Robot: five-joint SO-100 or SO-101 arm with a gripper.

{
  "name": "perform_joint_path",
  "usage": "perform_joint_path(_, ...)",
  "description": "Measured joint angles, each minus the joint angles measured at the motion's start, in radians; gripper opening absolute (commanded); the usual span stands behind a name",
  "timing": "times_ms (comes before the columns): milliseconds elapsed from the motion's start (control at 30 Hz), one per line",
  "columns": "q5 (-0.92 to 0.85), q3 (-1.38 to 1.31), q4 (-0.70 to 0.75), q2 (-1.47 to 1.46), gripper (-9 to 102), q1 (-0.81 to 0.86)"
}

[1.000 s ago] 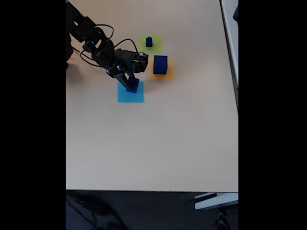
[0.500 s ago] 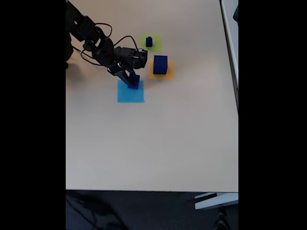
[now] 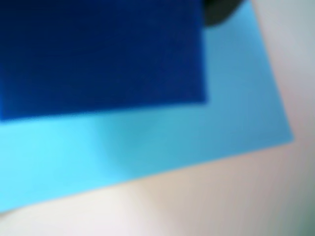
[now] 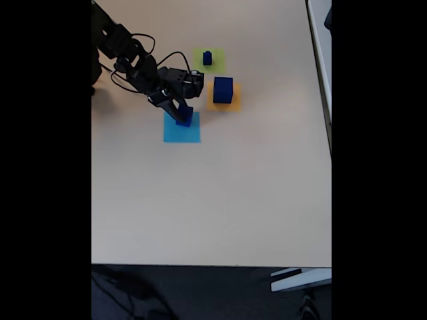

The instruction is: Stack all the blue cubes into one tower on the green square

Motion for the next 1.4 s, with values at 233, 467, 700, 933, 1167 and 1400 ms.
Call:
perform_joint_path(233, 0.0, 0.0, -0.008, 0.0, 19, 0.0)
perform_joint_path(467, 0.0, 0.0, -0.021, -0.006, 22, 0.0)
perform_joint_path(700, 0.0, 0.0, -0.043, -0.011, 25, 0.0)
perform_joint_path(933, 0.035, 0.0, -0.089, -0.011, 30, -0.025)
perform_joint_path(1167, 0.063, -0.002, -0.143, -0.009, 30, -0.094)
perform_joint_path(1400, 0.137, -0.184, 0.031, 0.017, 30, -0.184)
